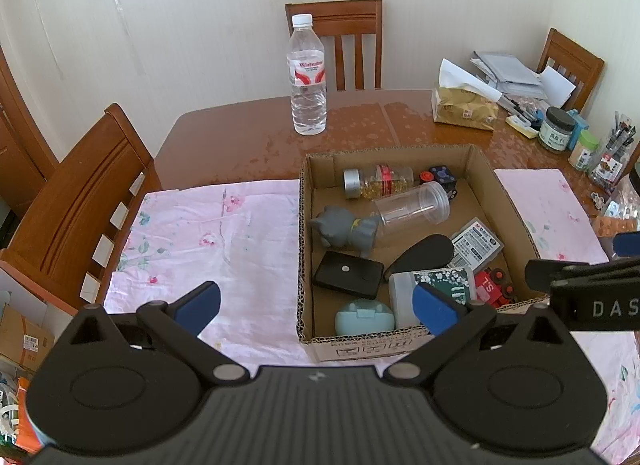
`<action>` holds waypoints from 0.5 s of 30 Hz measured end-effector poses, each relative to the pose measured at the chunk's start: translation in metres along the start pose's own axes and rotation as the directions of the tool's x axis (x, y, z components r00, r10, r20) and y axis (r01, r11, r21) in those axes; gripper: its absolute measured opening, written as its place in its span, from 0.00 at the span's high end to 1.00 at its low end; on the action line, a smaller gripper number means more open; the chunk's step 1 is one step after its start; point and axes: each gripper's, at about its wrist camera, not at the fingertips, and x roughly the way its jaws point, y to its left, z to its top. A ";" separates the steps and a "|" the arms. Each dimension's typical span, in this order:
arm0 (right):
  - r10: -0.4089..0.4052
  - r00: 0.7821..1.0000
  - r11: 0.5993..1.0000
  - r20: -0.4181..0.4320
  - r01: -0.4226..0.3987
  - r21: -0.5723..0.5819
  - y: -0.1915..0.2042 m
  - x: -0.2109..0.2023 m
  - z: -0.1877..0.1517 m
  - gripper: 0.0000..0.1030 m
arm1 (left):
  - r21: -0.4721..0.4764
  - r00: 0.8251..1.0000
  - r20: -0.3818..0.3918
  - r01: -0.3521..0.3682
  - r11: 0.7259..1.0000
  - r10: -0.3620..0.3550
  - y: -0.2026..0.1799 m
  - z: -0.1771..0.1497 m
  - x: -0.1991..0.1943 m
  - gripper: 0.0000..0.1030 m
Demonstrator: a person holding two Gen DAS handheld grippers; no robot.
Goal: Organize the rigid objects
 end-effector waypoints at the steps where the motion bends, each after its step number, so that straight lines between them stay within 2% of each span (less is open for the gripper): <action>1: 0.000 1.000 1.000 -0.002 0.000 -0.001 0.000 0.000 0.000 0.00 | 0.000 1.000 -0.001 0.000 1.000 0.000 0.000 0.000 0.000 0.01; 15: -0.002 1.000 1.000 0.007 0.002 -0.003 0.002 -0.001 0.002 0.00 | -0.011 1.000 0.000 -0.001 1.000 0.001 0.001 -0.001 -0.002 0.01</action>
